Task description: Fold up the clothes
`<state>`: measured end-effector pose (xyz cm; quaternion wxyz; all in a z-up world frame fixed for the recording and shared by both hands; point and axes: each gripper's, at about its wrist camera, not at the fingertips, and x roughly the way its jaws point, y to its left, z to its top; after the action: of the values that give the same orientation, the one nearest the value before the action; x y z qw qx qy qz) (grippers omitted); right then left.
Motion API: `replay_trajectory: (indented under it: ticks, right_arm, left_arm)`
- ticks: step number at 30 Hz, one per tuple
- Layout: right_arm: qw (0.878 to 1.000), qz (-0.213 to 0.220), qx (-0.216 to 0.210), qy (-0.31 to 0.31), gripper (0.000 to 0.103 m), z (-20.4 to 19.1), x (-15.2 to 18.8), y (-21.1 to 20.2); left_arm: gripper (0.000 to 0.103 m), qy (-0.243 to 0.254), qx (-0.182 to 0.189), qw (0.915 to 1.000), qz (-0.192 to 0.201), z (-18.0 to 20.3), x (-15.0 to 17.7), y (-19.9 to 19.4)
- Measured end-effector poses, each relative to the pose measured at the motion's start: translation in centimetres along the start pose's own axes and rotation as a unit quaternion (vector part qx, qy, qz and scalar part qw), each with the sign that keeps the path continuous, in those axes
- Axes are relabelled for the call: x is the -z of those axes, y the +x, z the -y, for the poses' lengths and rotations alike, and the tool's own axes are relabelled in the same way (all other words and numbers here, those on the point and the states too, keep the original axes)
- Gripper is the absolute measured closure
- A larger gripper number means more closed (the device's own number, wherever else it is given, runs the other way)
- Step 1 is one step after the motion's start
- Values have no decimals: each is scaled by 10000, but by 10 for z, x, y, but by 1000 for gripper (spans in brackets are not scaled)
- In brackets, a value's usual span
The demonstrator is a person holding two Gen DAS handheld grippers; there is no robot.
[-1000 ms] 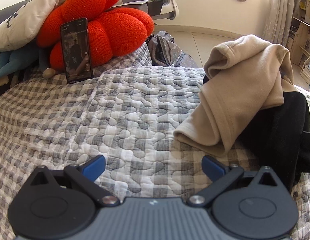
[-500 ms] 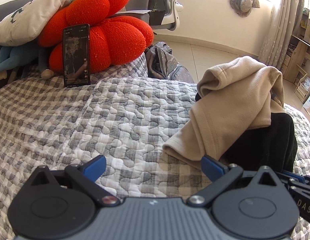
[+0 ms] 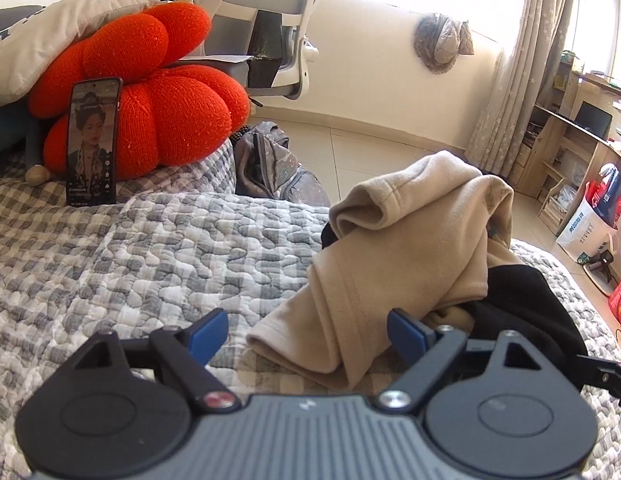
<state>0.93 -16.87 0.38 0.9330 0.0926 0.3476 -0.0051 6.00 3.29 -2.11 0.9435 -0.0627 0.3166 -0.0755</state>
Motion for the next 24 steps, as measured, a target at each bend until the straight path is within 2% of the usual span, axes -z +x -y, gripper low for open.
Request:
replay_trajectory:
  ticks: [1,2,4,6,8,12,16,20,24]
  right_arm:
    - [10000,9,69,-18,95,0,0,0]
    - [9999,16,124,-27,95,1,0,1]
    - [9998,35,182,-21,95,3,1,2]
    - [9998,49,188,7,95,3,0,2]
    - [9997,78,222,4,95,3,0,3]
    - [9993,156,342,32,95,8,-2,3]
    - [9987,225,437,123,95,14,-4,2]
    - [9979,295,541,183,95,19,-6,1]
    - [9966,388,702,171,95,25,-8,0]
  left_arm:
    - [18,-47,59,10000,30,1,-1,1]
    - [24,-94,146,9998,48,2,-1,2]
    - [43,-190,373,9991,-22,4,-1,5]
    - [89,-341,705,9965,-306,3,0,11]
    - [92,-503,718,9955,-358,2,1,10]
    - [97,-554,611,9965,-137,1,-4,-9]
    - [97,-610,540,9967,63,-2,-9,-36]
    - [98,-614,420,9972,105,-4,-12,-53]
    - [98,-431,27,9990,119,-6,-14,-60]
